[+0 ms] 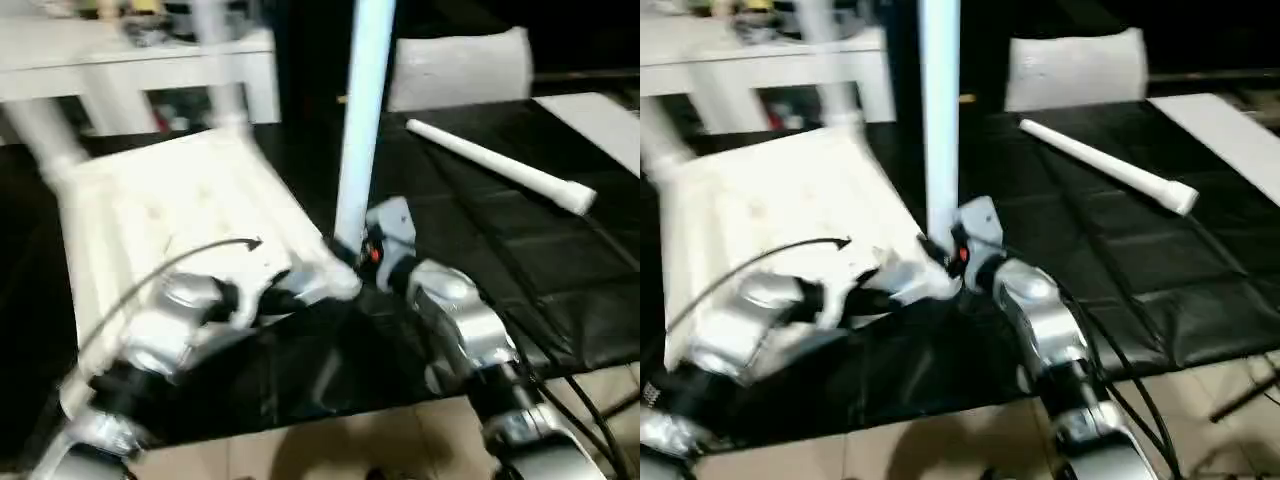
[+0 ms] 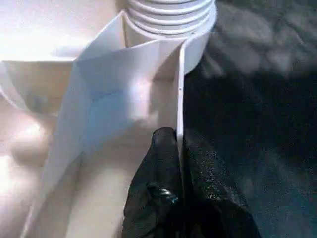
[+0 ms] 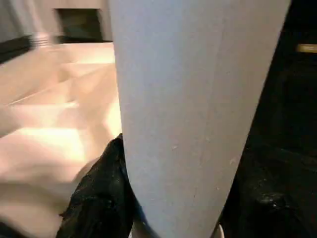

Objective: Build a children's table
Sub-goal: Rotate leg to tighten

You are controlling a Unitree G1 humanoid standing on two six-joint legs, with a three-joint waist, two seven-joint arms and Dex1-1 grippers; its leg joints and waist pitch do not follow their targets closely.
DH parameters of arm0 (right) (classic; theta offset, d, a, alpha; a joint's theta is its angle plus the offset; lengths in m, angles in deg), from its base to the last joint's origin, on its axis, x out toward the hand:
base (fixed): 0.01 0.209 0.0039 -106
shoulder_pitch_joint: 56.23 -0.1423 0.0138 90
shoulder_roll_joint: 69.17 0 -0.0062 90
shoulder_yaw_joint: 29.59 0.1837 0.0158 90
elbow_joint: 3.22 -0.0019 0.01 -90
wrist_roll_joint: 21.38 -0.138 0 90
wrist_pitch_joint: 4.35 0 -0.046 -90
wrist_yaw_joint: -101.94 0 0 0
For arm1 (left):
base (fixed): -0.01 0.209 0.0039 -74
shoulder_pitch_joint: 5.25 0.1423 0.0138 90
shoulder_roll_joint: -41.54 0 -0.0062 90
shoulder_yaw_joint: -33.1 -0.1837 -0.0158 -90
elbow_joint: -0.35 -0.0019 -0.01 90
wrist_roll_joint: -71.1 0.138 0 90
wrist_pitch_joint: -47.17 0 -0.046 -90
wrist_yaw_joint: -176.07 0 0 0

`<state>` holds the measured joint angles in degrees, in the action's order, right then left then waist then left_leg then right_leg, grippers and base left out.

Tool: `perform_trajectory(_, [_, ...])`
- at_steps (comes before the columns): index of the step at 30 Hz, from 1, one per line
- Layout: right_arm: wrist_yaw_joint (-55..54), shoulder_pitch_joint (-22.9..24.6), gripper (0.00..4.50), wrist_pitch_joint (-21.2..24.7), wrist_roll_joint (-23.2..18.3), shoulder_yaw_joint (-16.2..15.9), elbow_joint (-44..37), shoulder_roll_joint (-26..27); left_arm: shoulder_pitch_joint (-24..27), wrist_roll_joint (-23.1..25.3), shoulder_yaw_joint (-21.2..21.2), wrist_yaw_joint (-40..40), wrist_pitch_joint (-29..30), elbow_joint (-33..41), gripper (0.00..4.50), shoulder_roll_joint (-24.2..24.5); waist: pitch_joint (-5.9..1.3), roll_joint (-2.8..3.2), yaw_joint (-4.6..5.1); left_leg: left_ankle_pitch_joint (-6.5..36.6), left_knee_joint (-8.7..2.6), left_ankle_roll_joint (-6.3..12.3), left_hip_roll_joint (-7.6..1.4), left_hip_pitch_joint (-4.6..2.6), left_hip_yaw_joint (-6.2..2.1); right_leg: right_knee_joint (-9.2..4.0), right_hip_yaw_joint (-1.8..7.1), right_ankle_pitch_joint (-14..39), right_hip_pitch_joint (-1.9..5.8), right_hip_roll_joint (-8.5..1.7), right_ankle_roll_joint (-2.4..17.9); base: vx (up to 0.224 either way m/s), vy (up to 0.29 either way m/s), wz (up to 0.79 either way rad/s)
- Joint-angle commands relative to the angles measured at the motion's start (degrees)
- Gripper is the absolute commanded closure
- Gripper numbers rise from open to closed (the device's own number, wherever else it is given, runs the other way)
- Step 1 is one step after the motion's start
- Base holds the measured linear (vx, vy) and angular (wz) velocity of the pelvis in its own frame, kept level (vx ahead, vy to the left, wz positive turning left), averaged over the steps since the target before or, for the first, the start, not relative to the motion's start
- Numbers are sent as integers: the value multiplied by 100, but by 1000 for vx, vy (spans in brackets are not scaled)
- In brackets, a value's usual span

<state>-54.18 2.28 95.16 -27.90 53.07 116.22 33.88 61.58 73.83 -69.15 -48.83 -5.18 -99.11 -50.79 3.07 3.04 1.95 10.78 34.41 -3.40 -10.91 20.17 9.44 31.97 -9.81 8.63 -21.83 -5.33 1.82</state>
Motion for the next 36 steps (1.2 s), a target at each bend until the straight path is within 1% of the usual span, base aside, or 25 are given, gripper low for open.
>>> perform_trajectory(1, [-270, 47, 262, 321, 93, -104, 625, 196, -136, -268, -182, 111, 210, 793, 450, -399, -296, -14, -32, 2427, -401, 141, -171, 4, -193, -613, 237, 3520, 225, -458, 137, 0, 0, 0])
perform_trajectory(3, [-259, 45, 262, 339, 102, -108, 628, 247, -169, -103, -235, 274, 190, 726, 450, -365, -306, -20, -11, 2394, -401, 202, -162, -5, -189, -607, 249, 3413, 204, -439, 159, 0, 0, 0])
perform_trajectory(5, [-238, 54, 262, 371, 82, -86, 640, 270, -168, -82, -235, 298, 229, 741, 450, -302, -312, 9, -6, 2341, -406, 239, -162, 2, -187, -593, 266, 3301, 208, -438, 213, 0, 0, 0])
perform_trajectory(7, [-245, 53, 262, 356, 104, -85, 673, 267, -161, -97, -209, 295, 257, 748, 450, -234, -317, -5, -3, 2298, -414, 250, -169, 16, -185, -583, 276, 3205, 215, -434, 253, 0, 0, 0])
perform_trajectory(10, [-271, -30, 262, 257, 147, -37, 844, 305, -120, -58, -173, 306, 372, 836, 450, -150, -317, 57, 7, 2376, -438, 207, -197, 20, -216, -538, 281, 3069, 228, -438, 354, 0, 0, 0])
perform_trajectory(11, [-254, -60, 262, 196, 129, -7, 905, 325, -112, -31, -169, 342, 357, 855, 450, -113, -302, 37, 43, 2489, -448, 196, -201, 48, -230, -542, 261, 3131, 242, -433, 339, 0, 0, 0])
perform_trajectory(12, [-184, -98, 262, 130, 115, -4, 967, 337, -113, -36, -147, 353, 327, 848, 450, -74, -296, 43, 53, 2577, -431, 177, -187, 12, -224, -579, 253, 3268, 216, -437, 295, 0, 0, 0])
perform_trajectory(13, [-159, -108, 262, 110, 111, -5, 984, 340, -114, -40, -140, 355, 316, 844, 450, -63, -296, 43, 53, 2577, -431, 177, -187, 12, -224, -579, 253, 3268, 216, -437, 295, 0, 0, 0])
perform_trajectory(14, [-136, -122, 227, 90, 106, 5, 998, 351, -114, -61, -109, 365, 270, 848, 450, -42, -289, 37, 66, 2610, -425, 159, -174, 0, -228, -592, 248, 3354, 209, -440, 278, 0, 0, 0])
perform_trajectory(15, [-168, -133, 227, 73, 100, 32, 1012, 369, -121, -60, -102, 375, 224, 837, 450, -22, -283, 57, 66, 2641, -427, 155, -178, -4, -231, -598, 246, 3380, 207, -441, 269, 0, 0, 0])
perform_trajectory(16, [-162, -159, 206, 47, 83, 58, 1052, 392, -142, -83, -73, 357, 136, 795, 450, 7, -288, 39, 81, 2667, -429, 147, -175, -3, -234, -595, 241, 3397, 207, -434, 243, 0, 0, 0])
perform_trajectory(17, [-139, -166, 190, 25, 88, 52, 1067, 393, -154, -91, -61, 343, 106, 771, 450, 28, -288, 49, 83, 2676, -425, 149, -174, -7, -234, -606, 243, 3410, 204, -444, 244, 0, 0, 0])
perform_trajectory(19, [-102, -168, 187, -8, 90, 46, 1072, 392, -172, -102, -45, 330, 79, 740, 450, 66, -297, 56, 76, 2680, -426, 152, -179, -18, -237, -596, 255, 3361, 192, -441, 276, 0, 0, 0])
perform_trajectory(20, [-96, -168, 183, -15, 87, 48, 1072, 392, -175, -102, -42, 331, 72, 736, 450, 71, -304, 51, 47, 2594, -424, 167, -182, -14, -228, -590, 272, 3240, 188, -447, 340, 0, 0, 0])
perform_trajectory(21, [-84, -167, 159, -29, 83, 51, 1070, 390, -180, -104, -37, 332, 61, 728, 450, 81, -325, 57, 36, 2511, -427, 165, -190, -2, -231, -554, 288, 3120, 208, -448, 385, 0, 0, 0])
perform_trajectory(22, [-40, -157, 147, -66, 71, 63, 1060, 377, -201, -120, -27, 303, 21, 701, 450, 125, -336, 60, 6, 2350, -448, 200, -212, 35, -229, -512, 321, 2828, 226, -444, 479, 0, 0, 0])
perform_trajectory(25, [32, -126, 137, -127, 77, 66, 1043, 347, -223, -139, -11, 271, -36, 656, 450, 184, -353, 89, -30, 2174, -459, 225, -231, 52, -219, -448, 356, 2401, 246, -444, 666, 0, 0, 0])
perform_trajectory(26, [56, -90, 115, -125, 67, 69, 988, 331, -228, -142, -4, 251, -67, 635, 450, 212, -369, 85, -65, 1984, -451, 253, -234, 67, -202, -432, 378, 2176, 258, -452, 744, 0, 0, 0])
perform_trajectory(27, [76, -61, 104, -128, 59, 77, 945, 316, -235, -149, 0, 236, -100, 609, 450, 242, -388, 115, -91, 1853, -445, 262, -234, 81, -203, -397, 384, 2009, 273, -451, 792, 0, 0, 0])
perform_trajectory(28, [90, -44, 99, -140, 53, 90, 925, 304, -243, -161, -1, 223, -132, 583, 450, 270, -421, 98, -132, 1550, -434, 306, -243, 111, -193, -345, 396, 1626, 292, -443, 878, 0, 0, 0])
perform_trajectory(29, [76, 43, 93, -136, 28, 138, 809, 255, -250, -177, 0, 182, -194, 537, 450, 336, -443, 112, -181, 1253, -413, 363, -244, 116, -180, -293, 407, 1235, 294, -439, 974, 0, 0, 0])
perform_trajectory(31, [117, 134, 70, -112, 5, 164, 667, 208, -264, -192, -10, 151, -246, 495, 450, 391, -454, 107, -232, 897, -395, 478, -250, 149, -169, -239, 409, 824, 307, -430, 1037, 0, 0, 0])
perform_trajectory(34, [183, 288, 49, -82, -2, 151, 432, 138, -269, -219, -4, 93, -285, 461, 450, 441, -436, 108, -297, 987, -401, 474, -264, 107, -144, -255, 410, 953, 284, -421, 1037, 0, 0, 0])
perform_trajectory(35, [275, 468, 28, -44, -21, 145, 169, 55, -270, -241, -17, 16, -366, 408, 450, 508, -430, 95, -315, 1066, -407, 442, -261, 102, -137, -273, 413, 1081, 284, -419, 1000, 0, 0, 0])
perform_trajectory(36, [315, 539, 28, -31, -33, 149, 69, 20, -275, -254, -24, -18, -405, 377, 450, 533, -419, 97, -339, 1157, -416, 417, -257, 91, -136, -298, 412, 1254, 281, -415, 927, 0, 0, 0])
